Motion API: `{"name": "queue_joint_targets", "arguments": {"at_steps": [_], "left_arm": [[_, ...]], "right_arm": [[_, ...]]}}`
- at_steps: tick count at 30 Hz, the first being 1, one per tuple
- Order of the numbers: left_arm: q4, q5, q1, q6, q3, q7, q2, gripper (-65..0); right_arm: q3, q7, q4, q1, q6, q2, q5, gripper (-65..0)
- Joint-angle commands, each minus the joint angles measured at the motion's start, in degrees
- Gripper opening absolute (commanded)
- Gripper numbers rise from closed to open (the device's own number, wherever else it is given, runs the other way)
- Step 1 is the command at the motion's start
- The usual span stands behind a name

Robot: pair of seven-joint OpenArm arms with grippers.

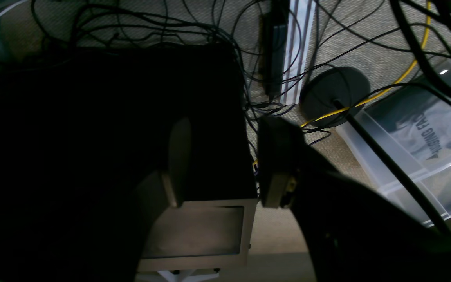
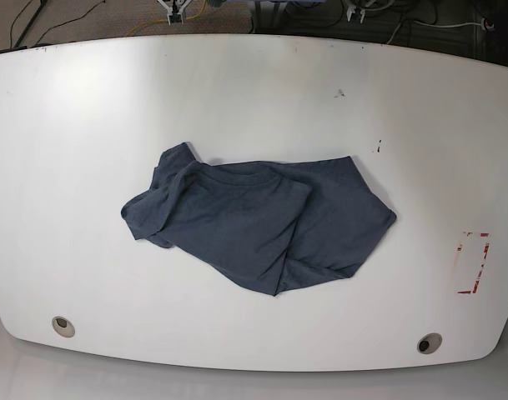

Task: Layout the t-shirt on the table in an organized manner, then fold the t-shirt properly

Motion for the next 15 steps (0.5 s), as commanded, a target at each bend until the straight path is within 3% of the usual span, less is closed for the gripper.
{"name": "queue_joint_targets", "arguments": {"at_steps": [1,15], "left_arm": [[0.1,0.1,-0.1,0.1,-0.2,0.3,0.3,-39.1],[0.0,0.1,-0.2,0.3,0.0,0.2,0.2,-38.9]], "right_arm": [[0.5,0.3,0.2,-0.6,0.1,0.2,0.4,-39.3],[0.4,0.7,0.1,-0.5,0.2,0.2,0.2,-39.2]]}}
